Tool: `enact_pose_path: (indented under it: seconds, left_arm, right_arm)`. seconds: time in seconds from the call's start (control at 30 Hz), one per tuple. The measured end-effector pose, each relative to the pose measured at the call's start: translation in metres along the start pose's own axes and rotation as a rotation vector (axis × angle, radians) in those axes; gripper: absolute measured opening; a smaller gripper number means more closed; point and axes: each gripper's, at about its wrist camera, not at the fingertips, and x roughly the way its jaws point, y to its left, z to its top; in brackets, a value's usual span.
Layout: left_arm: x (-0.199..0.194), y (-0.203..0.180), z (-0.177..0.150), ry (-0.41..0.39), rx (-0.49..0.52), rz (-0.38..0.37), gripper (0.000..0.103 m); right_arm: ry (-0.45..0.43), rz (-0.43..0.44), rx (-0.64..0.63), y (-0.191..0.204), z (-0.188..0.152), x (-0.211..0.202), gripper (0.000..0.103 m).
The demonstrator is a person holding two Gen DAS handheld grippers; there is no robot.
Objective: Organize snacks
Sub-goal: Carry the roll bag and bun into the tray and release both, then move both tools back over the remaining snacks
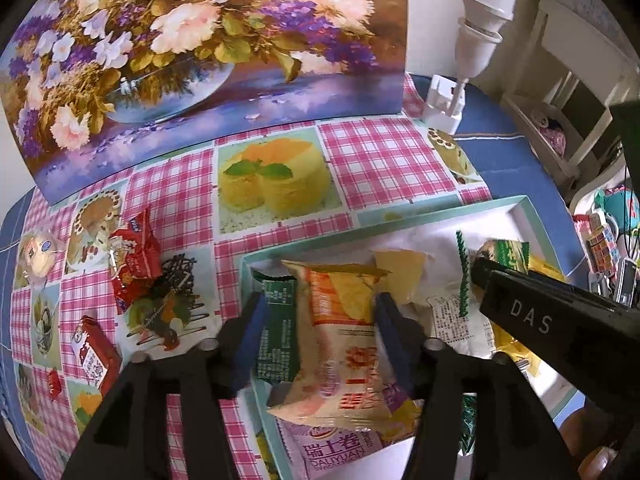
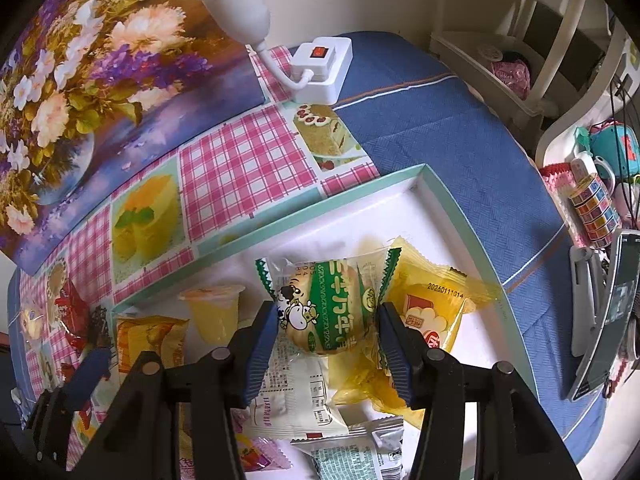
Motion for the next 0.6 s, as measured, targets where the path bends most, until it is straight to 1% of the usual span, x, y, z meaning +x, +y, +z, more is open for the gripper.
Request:
enact_pose_path:
  seconds: [0.17,0.3,0.33,0.37,0.4,0.43,0.5,0.57,0.6]
  left_arm:
    - [-0.003,0.013,0.002,-0.008,-0.041,0.008,0.065]
    - [-0.004,0.028,0.002,-0.015,-0.097,0.02,0.066]
    - [-0.004,0.031,0.002,-0.017,-0.112,0.024,0.069]
    - [-0.003,0.036,0.001,-0.018,-0.132,0.029,0.076]
    - [-0.003,0.043,0.001,-0.022,-0.158,0.035,0.079]
    - [-0.003,0.047,0.0,-0.024,-0.175,0.041,0.082]
    - [-0.003,0.061,-0.001,-0.029,-0.223,0.065,0.083]
    - [-0.003,0.072,-0.002,-0.032,-0.26,0.085,0.089]
    - [-0.003,0.079,-0.003,-0.034,-0.281,0.095,0.09]
  right_arm:
    - [-0.01,0.003,-0.004,0.001,0.001,-0.003,0.056]
    - [-0.015,0.007,-0.01,0.002,0.002,-0.005,0.056]
    - [-0.017,0.008,-0.011,0.002,0.003,-0.006,0.056]
    - [-0.019,0.009,-0.013,0.002,0.003,-0.006,0.056]
    - [-0.021,0.011,-0.016,0.003,0.003,-0.007,0.056]
    - [-0.021,0.014,-0.019,0.003,0.004,-0.007,0.061]
    - [-0.021,0.021,-0.025,0.005,0.004,-0.007,0.071]
    - [-0.024,0.024,-0.037,0.008,0.003,-0.007,0.072]
    - [-0.025,0.023,-0.044,0.009,0.003,-0.007,0.073]
